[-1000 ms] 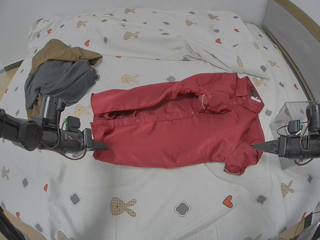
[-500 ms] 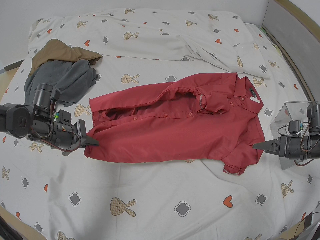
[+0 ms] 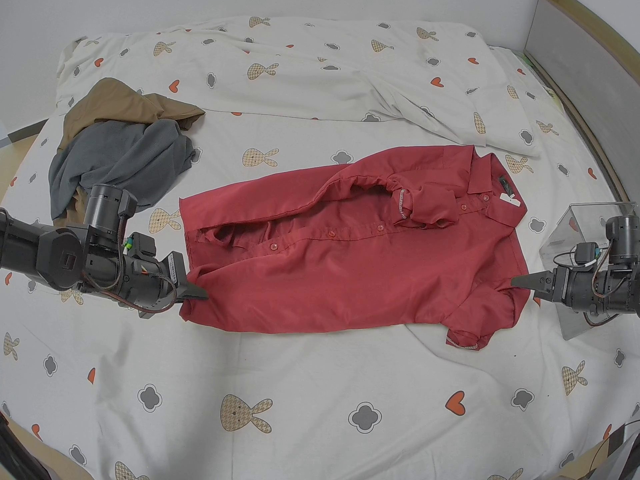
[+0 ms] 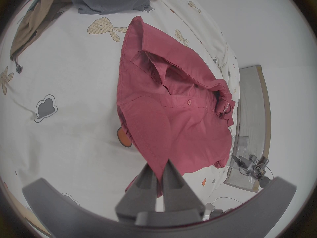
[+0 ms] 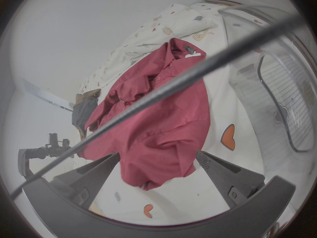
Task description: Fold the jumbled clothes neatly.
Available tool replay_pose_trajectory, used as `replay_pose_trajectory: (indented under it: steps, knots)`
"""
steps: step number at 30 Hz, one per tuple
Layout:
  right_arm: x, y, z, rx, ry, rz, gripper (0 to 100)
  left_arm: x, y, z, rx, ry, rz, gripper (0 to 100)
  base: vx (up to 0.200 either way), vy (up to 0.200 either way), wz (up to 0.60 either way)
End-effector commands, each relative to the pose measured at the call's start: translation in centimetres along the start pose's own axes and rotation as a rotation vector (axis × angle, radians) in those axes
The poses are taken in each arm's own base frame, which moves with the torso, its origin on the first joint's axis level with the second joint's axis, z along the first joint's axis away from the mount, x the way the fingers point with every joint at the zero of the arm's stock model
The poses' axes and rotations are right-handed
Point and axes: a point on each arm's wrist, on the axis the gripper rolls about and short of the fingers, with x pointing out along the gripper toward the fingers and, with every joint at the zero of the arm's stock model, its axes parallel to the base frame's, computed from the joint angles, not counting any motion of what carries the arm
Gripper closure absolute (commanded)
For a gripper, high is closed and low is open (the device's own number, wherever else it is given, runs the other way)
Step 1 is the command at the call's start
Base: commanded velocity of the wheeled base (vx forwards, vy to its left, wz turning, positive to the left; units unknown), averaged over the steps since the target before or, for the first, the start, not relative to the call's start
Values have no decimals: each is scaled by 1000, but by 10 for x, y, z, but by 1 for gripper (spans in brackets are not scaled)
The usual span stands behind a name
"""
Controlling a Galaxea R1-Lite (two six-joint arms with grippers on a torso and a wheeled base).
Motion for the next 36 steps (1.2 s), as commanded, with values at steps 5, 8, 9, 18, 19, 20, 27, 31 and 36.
replay_pose_trajectory:
  steps: [5, 8, 9, 18, 19, 20, 27, 31, 36]
  knots:
    - [44, -44, -7, 64, 34, -43, 0, -5, 0, -1, 1, -5, -26, 100, 0, 0, 0]
    - [50, -46, -3, 63, 14, -37, 0, -9, 0, -1, 2, -14, -27, 100, 0, 0, 0]
    - [51, -45, -1, 63, -1, -30, 0, -9, 0, -1, 1, -13, -27, 100, 0, 0, 0]
    - [70, -50, 18, 190, -69, 10, 100, -13, 0, -5, 6, -13, -28, 100, 0, 0, 0]
    - [69, -49, 20, 231, -73, 20, 100, -14, -1, -6, 6, -12, -29, 100, 0, 0, 0]
    - [69, -48, 20, 253, -72, 29, 100, -15, 0, -6, 5, -15, -28, 100, 0, 0, 0]
    - [44, -36, 23, 267, -95, 43, 100, -17, 0, -6, 2, -21, -26, 100, 0, 0, 0]
    - [13, -24, 30, 300, -89, 81, 100, -30, 1, -6, -8, -44, -20, 100, 0, 0, 0]
    - [-17, -10, 38, 340, -40, 114, 100, -46, 4, -7, -36, -46, 3, 100, 0, 0, 0]
